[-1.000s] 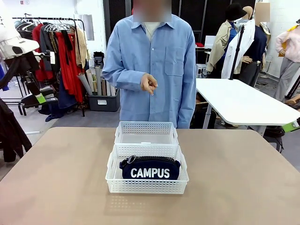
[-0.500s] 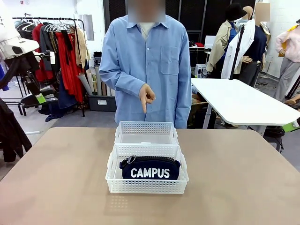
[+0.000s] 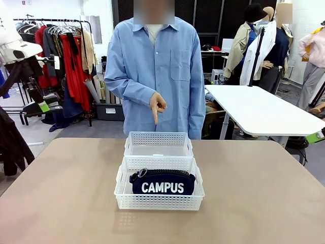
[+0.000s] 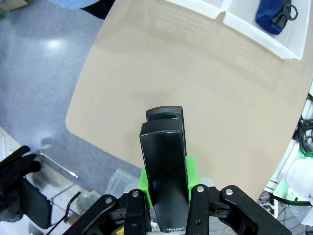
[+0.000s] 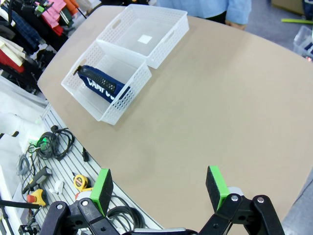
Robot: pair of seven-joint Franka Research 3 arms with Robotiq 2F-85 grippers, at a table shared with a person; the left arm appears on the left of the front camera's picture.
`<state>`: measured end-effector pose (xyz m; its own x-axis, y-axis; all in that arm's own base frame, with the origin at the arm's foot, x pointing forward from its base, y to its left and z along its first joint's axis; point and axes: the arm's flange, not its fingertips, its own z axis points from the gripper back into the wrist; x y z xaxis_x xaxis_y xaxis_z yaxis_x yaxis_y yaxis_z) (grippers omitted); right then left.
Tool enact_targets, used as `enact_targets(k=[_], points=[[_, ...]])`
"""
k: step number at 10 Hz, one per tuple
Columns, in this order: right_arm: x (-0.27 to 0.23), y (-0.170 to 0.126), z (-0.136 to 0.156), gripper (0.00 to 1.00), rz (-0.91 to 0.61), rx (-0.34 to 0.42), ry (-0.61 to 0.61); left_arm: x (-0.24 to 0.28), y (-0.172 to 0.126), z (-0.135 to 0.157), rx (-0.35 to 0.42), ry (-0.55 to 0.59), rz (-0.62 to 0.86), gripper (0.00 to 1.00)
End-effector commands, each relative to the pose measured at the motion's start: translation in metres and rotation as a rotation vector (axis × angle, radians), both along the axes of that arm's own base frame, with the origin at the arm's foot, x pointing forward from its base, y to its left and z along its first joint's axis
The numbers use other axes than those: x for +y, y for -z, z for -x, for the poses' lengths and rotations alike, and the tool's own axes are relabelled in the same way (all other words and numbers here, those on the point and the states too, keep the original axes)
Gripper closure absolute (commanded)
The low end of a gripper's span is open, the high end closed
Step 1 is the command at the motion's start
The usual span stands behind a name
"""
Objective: Distribute items into two baskets.
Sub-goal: Place the picked Stapler into the Organizing basket as instructed by the person.
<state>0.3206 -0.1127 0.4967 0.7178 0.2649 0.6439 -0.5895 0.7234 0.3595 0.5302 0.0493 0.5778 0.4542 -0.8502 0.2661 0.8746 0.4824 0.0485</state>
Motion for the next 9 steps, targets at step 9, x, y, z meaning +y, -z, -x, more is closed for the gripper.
enact_targets(k=[9], points=[[0.000, -0.002, 0.000, 0.00, -0.006, 0.003, 0.002, -0.084, 0.018, -0.039, 0.019, 0.281, -0.024, 1.00]])
